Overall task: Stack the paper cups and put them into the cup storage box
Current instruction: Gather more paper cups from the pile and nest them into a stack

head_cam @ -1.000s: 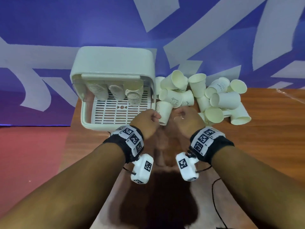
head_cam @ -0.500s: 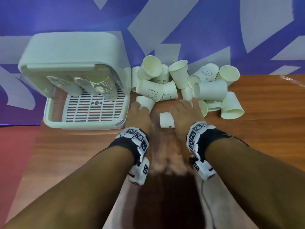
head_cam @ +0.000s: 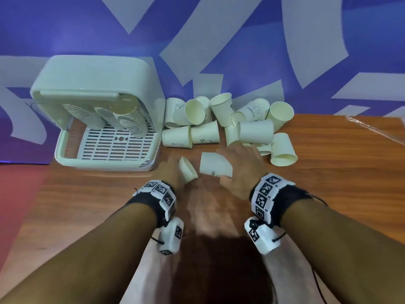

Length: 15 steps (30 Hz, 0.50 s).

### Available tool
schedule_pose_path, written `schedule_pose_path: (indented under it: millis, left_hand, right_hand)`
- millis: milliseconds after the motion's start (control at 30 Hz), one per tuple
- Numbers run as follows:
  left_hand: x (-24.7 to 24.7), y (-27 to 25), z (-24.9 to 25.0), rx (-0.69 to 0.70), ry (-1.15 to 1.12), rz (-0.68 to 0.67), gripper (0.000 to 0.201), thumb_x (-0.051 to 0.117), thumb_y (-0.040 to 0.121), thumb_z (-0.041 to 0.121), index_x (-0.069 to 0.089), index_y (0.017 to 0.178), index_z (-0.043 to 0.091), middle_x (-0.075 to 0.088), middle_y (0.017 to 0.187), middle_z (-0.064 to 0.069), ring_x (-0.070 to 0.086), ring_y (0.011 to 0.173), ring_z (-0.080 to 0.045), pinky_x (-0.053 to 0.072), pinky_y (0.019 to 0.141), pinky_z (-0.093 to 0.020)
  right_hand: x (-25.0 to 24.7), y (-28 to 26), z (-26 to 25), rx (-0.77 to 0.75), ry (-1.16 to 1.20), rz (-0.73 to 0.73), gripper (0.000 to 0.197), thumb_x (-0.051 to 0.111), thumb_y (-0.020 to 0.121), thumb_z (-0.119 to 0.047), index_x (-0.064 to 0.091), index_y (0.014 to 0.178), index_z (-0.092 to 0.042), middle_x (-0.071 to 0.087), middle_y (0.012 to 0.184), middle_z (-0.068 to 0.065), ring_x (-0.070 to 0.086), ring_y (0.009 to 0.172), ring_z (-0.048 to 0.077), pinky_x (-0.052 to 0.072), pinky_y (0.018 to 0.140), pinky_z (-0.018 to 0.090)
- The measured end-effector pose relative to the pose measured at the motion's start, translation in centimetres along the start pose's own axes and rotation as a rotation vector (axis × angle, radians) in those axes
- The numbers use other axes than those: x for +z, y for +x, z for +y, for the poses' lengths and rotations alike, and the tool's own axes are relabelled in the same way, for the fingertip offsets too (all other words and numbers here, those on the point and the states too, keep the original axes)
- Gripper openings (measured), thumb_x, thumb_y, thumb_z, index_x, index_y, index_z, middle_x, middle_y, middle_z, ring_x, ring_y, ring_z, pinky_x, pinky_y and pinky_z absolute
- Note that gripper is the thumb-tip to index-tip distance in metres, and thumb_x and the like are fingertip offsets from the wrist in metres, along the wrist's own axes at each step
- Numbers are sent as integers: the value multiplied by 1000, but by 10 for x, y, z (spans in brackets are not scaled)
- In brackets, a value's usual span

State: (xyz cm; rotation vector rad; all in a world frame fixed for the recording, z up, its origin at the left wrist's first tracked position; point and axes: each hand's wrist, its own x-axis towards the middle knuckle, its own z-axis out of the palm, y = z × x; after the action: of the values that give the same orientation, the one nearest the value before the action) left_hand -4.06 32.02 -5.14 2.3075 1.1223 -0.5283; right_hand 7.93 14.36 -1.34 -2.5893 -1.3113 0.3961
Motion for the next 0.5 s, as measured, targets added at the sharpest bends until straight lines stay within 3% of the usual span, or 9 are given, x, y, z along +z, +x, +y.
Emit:
schedule_pose_path:
  millis: [67,200,333,433,500]
  left_hand:
    - [-5,-11,0,90,-54,30,68,75,78,24,40,137,26,56,128,-6,59,114,-30,50,94,-42]
    - [-16,-28,7,343,-100,73,37,72,85,23,61,121,23,66,112,3,65,102,-20,52,91,-34]
    - [-13,-33,14,490,-223,-124,37,71,80,31,61,115,37,69,110,12,65,104,-10,54,93,-40]
    - [-11,-32,13,463,-220,-115,34,72,72,36,62,104,37,70,98,12,67,93,-7,57,86,-39]
    - [-12,-35,11,422,-216,-65,48,75,67,37,60,111,34,68,104,10,65,97,-12,55,89,-39]
  right_hand:
    - [-3,-2,-2,17,10,-57,70,60,79,-43,39,145,-32,43,139,-8,40,127,23,16,118,44]
    - [-6,-7,-16,-46,114,-108,77,65,82,-34,32,151,-26,37,151,-4,33,136,24,24,115,38]
    - [-5,-15,-37,-22,367,-182,91,69,79,-17,20,155,-25,24,157,-3,25,143,15,26,114,28]
    - [-9,-16,-35,87,466,-58,84,66,79,-15,26,152,-26,25,155,-5,25,142,14,27,117,33]
    - [-10,-13,-22,209,312,84,75,63,78,-19,34,147,-25,31,152,-1,26,140,21,27,117,37]
